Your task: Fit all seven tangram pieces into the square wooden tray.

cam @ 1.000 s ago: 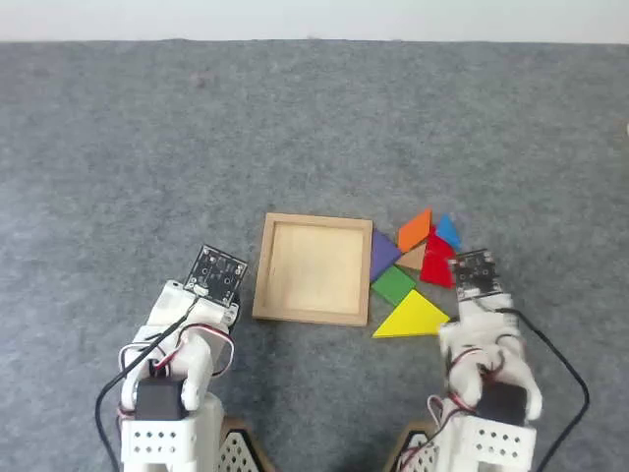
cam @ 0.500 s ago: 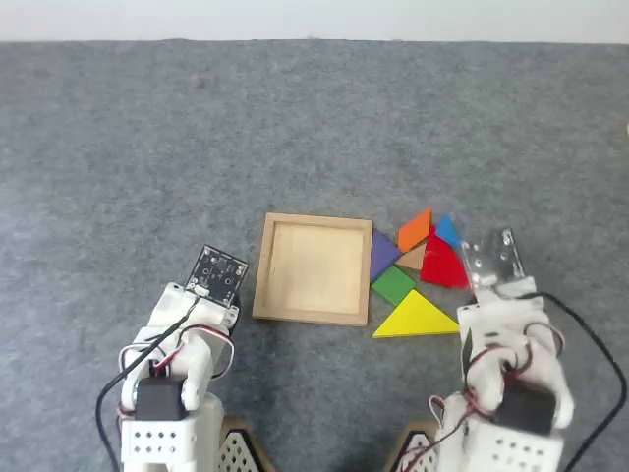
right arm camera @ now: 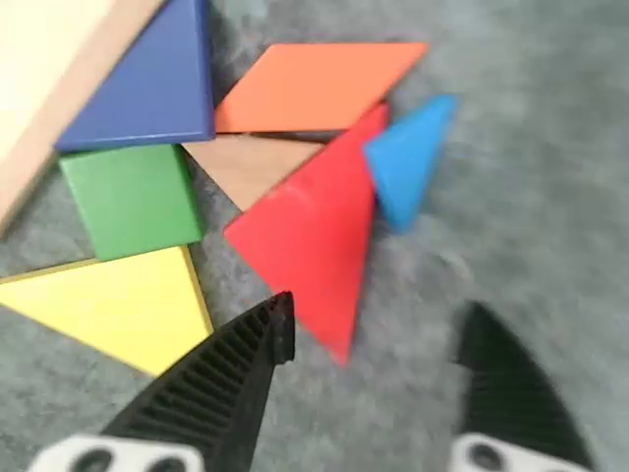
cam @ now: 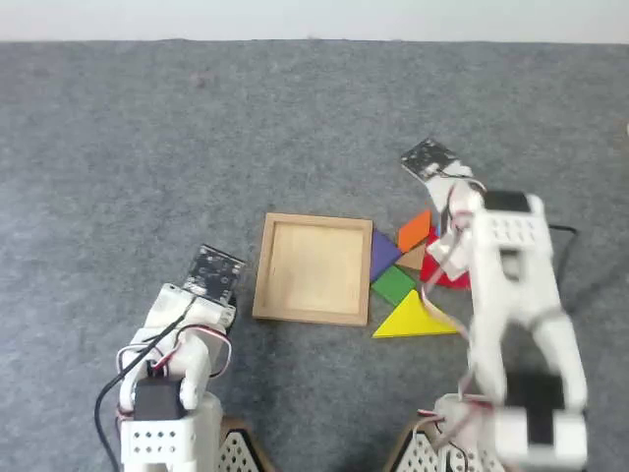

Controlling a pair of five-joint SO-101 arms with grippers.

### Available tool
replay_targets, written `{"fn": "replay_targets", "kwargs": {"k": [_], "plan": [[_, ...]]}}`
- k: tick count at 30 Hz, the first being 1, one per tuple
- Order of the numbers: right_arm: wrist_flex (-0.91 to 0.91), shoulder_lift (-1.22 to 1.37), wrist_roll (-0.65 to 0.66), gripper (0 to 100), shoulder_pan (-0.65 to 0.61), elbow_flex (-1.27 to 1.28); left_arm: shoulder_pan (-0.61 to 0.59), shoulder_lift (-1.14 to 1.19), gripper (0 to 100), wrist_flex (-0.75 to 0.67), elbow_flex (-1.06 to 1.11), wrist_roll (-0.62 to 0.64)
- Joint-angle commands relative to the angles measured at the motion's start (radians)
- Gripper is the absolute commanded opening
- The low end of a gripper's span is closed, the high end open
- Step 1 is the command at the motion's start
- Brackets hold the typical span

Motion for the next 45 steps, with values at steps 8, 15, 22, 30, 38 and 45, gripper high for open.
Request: {"fn": "replay_targets", "kwargs": {"k": [8, 15, 22, 30, 38, 45], "plan": [[-0.085, 0.173, -0.006, 38.8, -0.036, -0.089, -0.074, -0.014, 14, 0.003, -0.004, -0.009], [-0.065, 0.173, -0.077, 38.8, -0.068, -0.089, -0.074, -0.014, 14, 0.003, -0.004, -0.009], [-0.056, 0.185, -0.109, 38.8, -0.131, -0.086, -0.074, -0.014, 14, 0.003, -0.004, -0.009], [-0.168, 0.179, -0.12, 38.8, -0.125, 0.032, -0.074, -0.014, 14, 0.003, -0.004, -0.009], [-0.17, 0.176, -0.121, 38.8, -0.125, 0.041, -0.074, -0.014, 14, 0.003, -0.004, -0.009], [-0.179, 0.185, -0.121, 38.7, -0.122, 0.02, -0.074, -0.014, 14, 0.003, -0.004, -0.009]]}}
